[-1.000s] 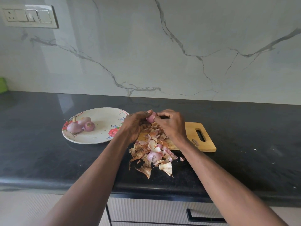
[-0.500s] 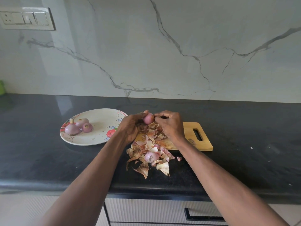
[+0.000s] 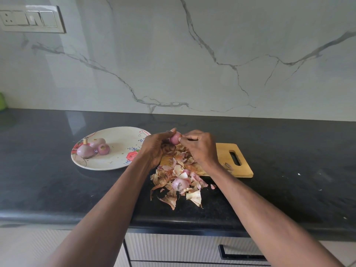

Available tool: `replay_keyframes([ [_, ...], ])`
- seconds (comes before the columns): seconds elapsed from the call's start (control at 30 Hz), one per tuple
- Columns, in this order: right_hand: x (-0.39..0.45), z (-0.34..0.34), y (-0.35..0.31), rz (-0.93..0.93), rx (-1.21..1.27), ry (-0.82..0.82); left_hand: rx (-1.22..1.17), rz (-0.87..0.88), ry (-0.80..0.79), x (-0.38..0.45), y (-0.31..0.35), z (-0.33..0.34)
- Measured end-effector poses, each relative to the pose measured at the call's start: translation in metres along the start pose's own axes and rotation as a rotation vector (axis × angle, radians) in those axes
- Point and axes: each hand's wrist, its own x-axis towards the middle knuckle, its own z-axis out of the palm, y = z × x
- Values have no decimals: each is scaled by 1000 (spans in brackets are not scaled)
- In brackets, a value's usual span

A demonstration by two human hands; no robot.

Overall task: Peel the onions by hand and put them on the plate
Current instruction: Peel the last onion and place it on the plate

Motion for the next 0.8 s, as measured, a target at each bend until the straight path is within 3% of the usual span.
replay_keyframes([
  [0.53,-1,4,-3,78,25,70,98,79,-37,2,-6,2],
  [0.8,8,0,-4,256,102,67,44,45,-70,1,-3,1],
])
